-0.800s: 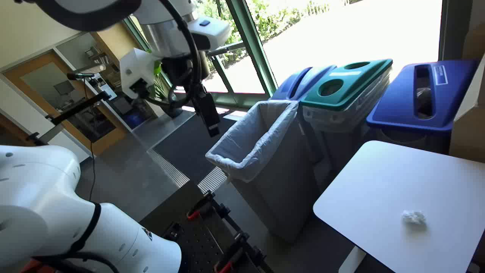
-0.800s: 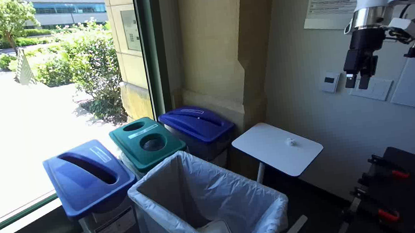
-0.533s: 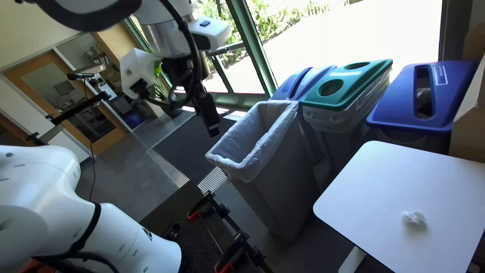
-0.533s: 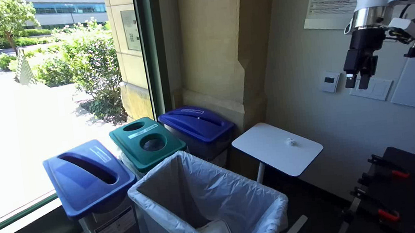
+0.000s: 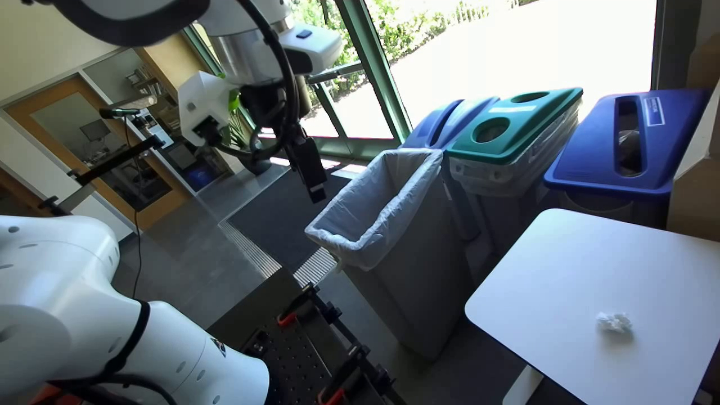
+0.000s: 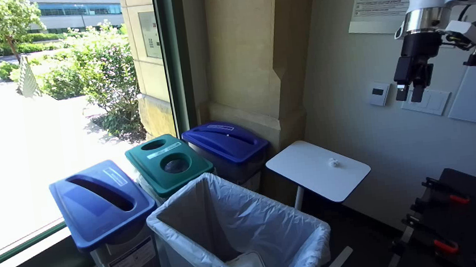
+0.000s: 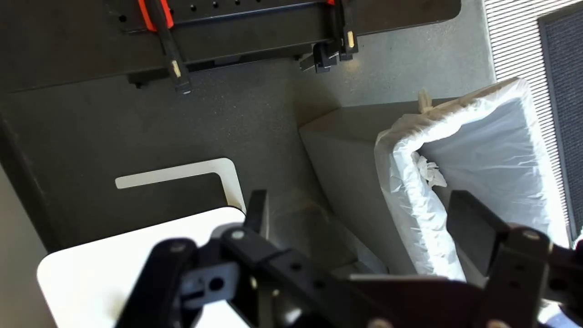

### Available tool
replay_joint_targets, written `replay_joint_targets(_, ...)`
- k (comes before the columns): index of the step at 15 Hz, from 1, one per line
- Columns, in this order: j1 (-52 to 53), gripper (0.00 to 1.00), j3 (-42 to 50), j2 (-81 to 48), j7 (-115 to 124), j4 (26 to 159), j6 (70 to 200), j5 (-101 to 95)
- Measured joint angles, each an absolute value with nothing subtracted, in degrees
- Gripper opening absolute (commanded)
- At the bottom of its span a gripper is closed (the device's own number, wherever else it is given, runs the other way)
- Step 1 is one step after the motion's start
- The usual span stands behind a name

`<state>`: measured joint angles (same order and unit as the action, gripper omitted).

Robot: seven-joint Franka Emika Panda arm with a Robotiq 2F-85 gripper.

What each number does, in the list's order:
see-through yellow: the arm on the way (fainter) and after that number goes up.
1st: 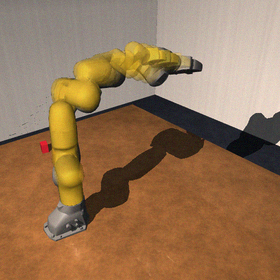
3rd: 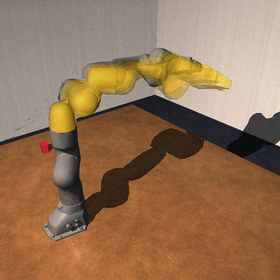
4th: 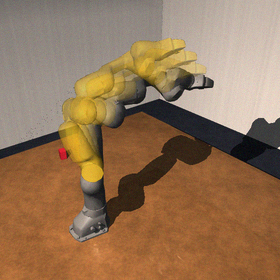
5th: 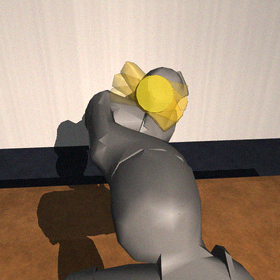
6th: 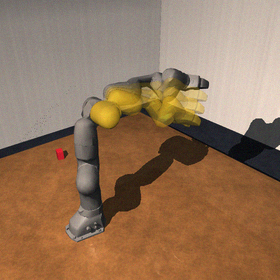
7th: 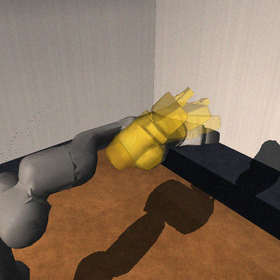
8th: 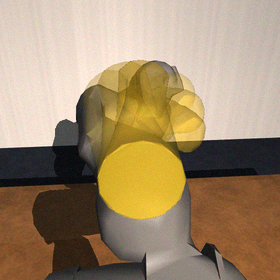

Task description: Put the thing on the table in the bin

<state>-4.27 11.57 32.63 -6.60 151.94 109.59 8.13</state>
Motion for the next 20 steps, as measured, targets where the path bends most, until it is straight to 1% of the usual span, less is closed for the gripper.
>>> replay_joint_targets(2,-4.7,1.00,11.0,32.5,-6.6,152.0,111.5,8.0)
replay_joint_targets(5,-5.4,1.00,10.0,31.2,-5.6,152.0,118.1,7.1)
replay_joint_targets(12,-9.4,1.00,6.3,20.3,5.1,152.4,145.5,-1.3)
replay_joint_targets(17,-17.0,1.00,4.2,8.3,19.2,152.5,164.0,-15.0)
replay_joint_targets(20,-23.0,1.00,4.4,1.3,31.2,150.8,168.5,-28.5)
